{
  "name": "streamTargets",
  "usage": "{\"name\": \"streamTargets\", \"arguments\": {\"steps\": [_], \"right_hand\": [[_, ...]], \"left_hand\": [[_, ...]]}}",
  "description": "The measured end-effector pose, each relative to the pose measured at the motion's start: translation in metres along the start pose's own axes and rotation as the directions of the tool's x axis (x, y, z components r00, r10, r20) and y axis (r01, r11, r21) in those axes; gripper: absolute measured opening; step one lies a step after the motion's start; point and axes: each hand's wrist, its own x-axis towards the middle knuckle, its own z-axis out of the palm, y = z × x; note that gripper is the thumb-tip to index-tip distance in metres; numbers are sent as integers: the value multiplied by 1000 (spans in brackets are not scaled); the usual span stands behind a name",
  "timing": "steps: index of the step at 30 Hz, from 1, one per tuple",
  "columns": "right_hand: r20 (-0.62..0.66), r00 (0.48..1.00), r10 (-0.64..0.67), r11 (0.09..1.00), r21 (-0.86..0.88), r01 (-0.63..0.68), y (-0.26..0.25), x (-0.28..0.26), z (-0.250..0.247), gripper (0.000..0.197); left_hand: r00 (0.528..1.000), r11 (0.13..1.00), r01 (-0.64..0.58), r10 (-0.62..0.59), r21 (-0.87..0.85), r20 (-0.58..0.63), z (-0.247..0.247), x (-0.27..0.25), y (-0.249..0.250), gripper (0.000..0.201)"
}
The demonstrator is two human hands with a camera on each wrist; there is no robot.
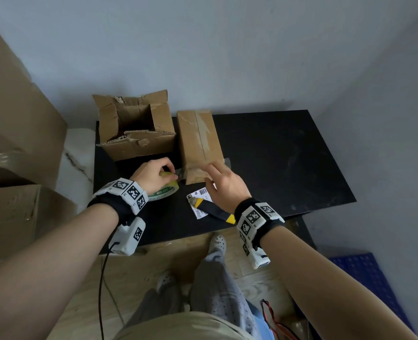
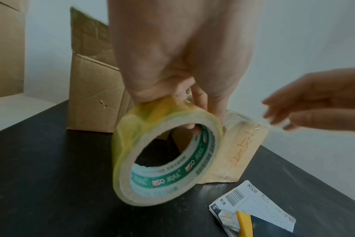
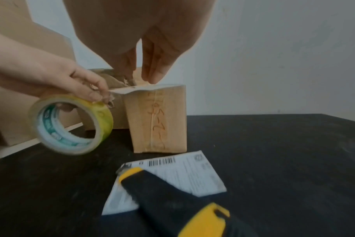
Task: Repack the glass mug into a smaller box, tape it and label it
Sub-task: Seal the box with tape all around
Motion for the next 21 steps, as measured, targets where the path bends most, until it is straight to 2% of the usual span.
{"name": "streamTargets", "arguments": {"steps": [1,3,4,6,7,9,12,16,18,21], "right_hand": [[13,999,32,999,-32,-31,0,-7,4,22],[154,976,152,986,-94,-139,-1,-21,14,21],[247,940,234,968,-148,-202,-1,-26,19,25],[397,830,392,915,-258,-309,-1,-33,27,37],[437,783,442,893,-295,-339,-1,-35,31,42],[469,738,486,869,-353,-347,-1,-37,39,46],[465,732,498,853,-415,-317,2,-37,48,47],[474,724,501,858,-384,-342,1,-32,46,47],[455,742,492,867,-328,-374,-3,-30,42,47],[432,786,441,894,-142,-424,-10,-31,34,52]], "left_hand": [[1000,1000,-2,2,3,-2,0,0,0,16],[1000,1000,6,-6,-2,-7,-1,0,-1,17],[1000,1000,11,-11,-5,-11,-2,0,-2,18],[1000,1000,12,-13,-9,-13,-3,-1,-3,20],[1000,1000,8,-8,-13,-13,-4,-1,-4,19],[1000,1000,-3,2,-25,-13,-5,-1,-6,19],[1000,1000,-4,4,-27,-5,-6,-1,-9,19],[1000,1000,-17,17,-19,-2,-5,-2,-11,17],[1000,999,-25,25,-25,-3,-4,-2,-10,16],[1000,999,-26,26,-29,3,-4,-2,-10,16]]}}
